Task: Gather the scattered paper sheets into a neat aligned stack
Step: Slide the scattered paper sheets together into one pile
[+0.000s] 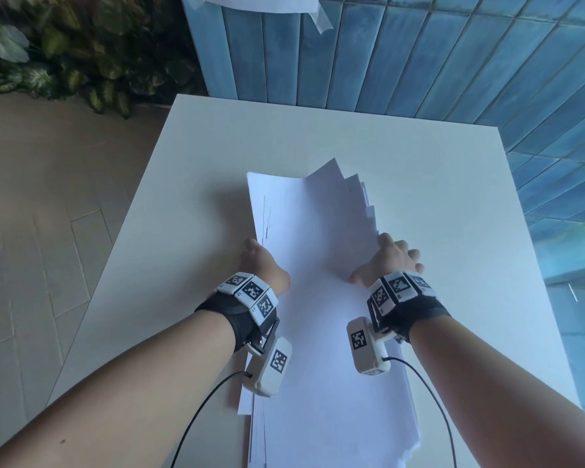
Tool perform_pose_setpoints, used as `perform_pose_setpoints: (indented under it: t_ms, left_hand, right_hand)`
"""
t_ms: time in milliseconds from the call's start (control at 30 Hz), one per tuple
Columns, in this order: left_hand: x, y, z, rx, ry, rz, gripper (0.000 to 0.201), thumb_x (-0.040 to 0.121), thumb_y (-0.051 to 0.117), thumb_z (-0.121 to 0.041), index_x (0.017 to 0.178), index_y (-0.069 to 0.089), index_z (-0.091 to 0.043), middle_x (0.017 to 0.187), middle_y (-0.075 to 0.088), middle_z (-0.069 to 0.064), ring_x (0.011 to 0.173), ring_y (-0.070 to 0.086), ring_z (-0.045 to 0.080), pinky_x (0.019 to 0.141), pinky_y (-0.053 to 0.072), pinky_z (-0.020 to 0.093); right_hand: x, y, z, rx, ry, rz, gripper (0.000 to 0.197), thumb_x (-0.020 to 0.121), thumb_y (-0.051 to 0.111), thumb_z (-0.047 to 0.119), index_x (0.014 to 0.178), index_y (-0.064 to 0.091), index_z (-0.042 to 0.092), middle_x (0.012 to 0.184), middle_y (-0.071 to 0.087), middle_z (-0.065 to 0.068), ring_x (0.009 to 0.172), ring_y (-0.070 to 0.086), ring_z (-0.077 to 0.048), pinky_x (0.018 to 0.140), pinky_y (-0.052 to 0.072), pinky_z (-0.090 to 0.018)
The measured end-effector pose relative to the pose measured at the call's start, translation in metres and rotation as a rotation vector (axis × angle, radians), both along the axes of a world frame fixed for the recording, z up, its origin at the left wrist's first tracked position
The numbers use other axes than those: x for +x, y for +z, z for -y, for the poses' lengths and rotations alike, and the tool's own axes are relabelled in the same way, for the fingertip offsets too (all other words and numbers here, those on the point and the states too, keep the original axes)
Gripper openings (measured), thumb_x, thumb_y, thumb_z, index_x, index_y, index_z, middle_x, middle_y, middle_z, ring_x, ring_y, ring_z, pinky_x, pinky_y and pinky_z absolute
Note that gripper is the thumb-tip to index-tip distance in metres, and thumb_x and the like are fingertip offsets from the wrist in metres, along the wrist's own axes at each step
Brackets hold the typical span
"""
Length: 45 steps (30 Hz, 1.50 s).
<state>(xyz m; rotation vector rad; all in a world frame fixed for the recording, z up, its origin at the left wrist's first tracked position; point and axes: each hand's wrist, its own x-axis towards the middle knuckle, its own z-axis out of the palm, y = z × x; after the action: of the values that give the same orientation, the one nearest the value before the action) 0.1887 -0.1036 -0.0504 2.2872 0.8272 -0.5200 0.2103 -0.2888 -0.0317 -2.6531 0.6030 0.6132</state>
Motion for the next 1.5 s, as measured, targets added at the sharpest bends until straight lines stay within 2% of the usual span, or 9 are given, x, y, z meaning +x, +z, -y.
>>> perform_pose_setpoints:
  t_ms: [200, 400, 567, 767, 967, 1100, 1200, 1333, 1500]
  left_hand:
    - [-0.001, 0.008, -0.014, -0.073, -0.013, -0.043, 0.063, 0.06, 0.085, -0.017, 0.109, 0.047, -0.004, 0.102, 0.056, 0.008, 0.089, 0.058, 0.027, 0.081, 0.052, 0.032]
    - [-0.007, 0.01, -0.014, -0.055, -0.028, 0.0, 0.066, 0.05, 0.084, -0.024, 0.108, 0.056, -0.008, 0.11, 0.063, 0.006, 0.097, 0.064, 0.029, 0.086, 0.056, 0.037]
    - [-0.012, 0.016, -0.002, -0.02, -0.03, 0.054, 0.066, 0.064, 0.077, -0.012, 0.122, 0.046, -0.013, 0.124, 0.05, 0.015, 0.102, 0.06, 0.034, 0.083, 0.053, 0.036]
    - [-0.008, 0.016, -0.005, -0.197, 0.019, 0.025, 0.078, 0.077, 0.07, -0.005, 0.14, 0.022, -0.007, 0.137, 0.044, 0.017, 0.112, 0.052, 0.031, 0.091, 0.044, 0.036]
    - [-0.01, 0.007, -0.009, -0.274, 0.14, -0.028, 0.059, 0.076, 0.074, -0.011, 0.111, 0.026, -0.006, 0.111, 0.035, 0.007, 0.096, 0.04, 0.023, 0.095, 0.04, 0.031]
    - [-0.011, 0.003, -0.016, -0.307, 0.154, -0.04, 0.083, 0.062, 0.084, -0.022, 0.126, 0.035, 0.0, 0.111, 0.048, 0.012, 0.109, 0.055, 0.028, 0.098, 0.047, 0.041]
    - [-0.013, -0.001, -0.023, -0.471, 0.245, -0.074, 0.088, 0.066, 0.083, -0.01, 0.135, 0.031, 0.001, 0.128, 0.043, 0.008, 0.127, 0.043, 0.027, 0.104, 0.034, 0.038]
    - [-0.016, -0.005, -0.033, -0.616, 0.273, -0.109, 0.104, 0.034, 0.089, -0.015, 0.127, 0.047, 0.005, 0.13, 0.056, 0.014, 0.125, 0.049, 0.029, 0.111, 0.033, 0.042]
    - [-0.02, 0.005, -0.033, -0.591, 0.254, -0.099, 0.092, 0.063, 0.083, -0.009, 0.139, 0.032, 0.002, 0.14, 0.043, 0.009, 0.133, 0.039, 0.028, 0.111, 0.029, 0.042]
  right_hand:
    - [-0.002, 0.005, 0.008, 0.313, -0.099, 0.032, 0.073, 0.067, 0.073, 0.001, 0.124, 0.034, 0.022, 0.08, 0.054, -0.001, 0.064, 0.055, -0.016, 0.05, 0.042, -0.025]
    - [-0.007, 0.004, 0.013, 0.358, -0.127, 0.038, 0.068, 0.063, 0.077, 0.006, 0.124, 0.048, 0.013, 0.109, 0.062, -0.006, 0.095, 0.06, -0.023, 0.074, 0.051, -0.031]
    - [-0.012, -0.003, 0.002, 0.211, -0.083, 0.025, 0.06, 0.073, 0.065, 0.008, 0.126, 0.04, 0.02, 0.122, 0.05, -0.007, 0.114, 0.043, -0.03, 0.072, 0.037, -0.032]
    - [-0.011, -0.003, -0.006, 0.222, -0.11, 0.006, 0.071, 0.072, 0.067, 0.009, 0.132, 0.031, 0.024, 0.124, 0.043, -0.012, 0.108, 0.051, -0.037, 0.078, 0.047, -0.038]
    - [-0.009, 0.0, 0.0, 0.251, -0.103, 0.011, 0.075, 0.068, 0.069, 0.009, 0.132, 0.033, 0.023, 0.121, 0.048, -0.011, 0.096, 0.056, -0.032, 0.076, 0.05, -0.037]
    - [-0.011, -0.001, 0.0, 0.286, -0.09, 0.009, 0.071, 0.071, 0.066, 0.005, 0.13, 0.031, 0.022, 0.107, 0.056, -0.011, 0.081, 0.058, -0.028, 0.06, 0.048, -0.032]
    - [-0.017, -0.002, 0.004, 0.327, -0.109, 0.013, 0.069, 0.074, 0.067, 0.002, 0.13, 0.031, 0.019, 0.095, 0.055, -0.009, 0.071, 0.053, -0.024, 0.046, 0.035, -0.024]
    - [-0.022, 0.001, 0.007, 0.374, -0.136, 0.049, 0.072, 0.065, 0.079, 0.007, 0.126, 0.042, 0.012, 0.097, 0.054, -0.004, 0.082, 0.053, -0.022, 0.06, 0.041, -0.025]
    - [-0.027, 0.004, 0.008, 0.473, -0.066, 0.014, 0.042, 0.06, 0.08, 0.007, 0.099, 0.065, 0.003, 0.093, 0.07, -0.012, 0.082, 0.067, -0.03, 0.063, 0.053, -0.032]
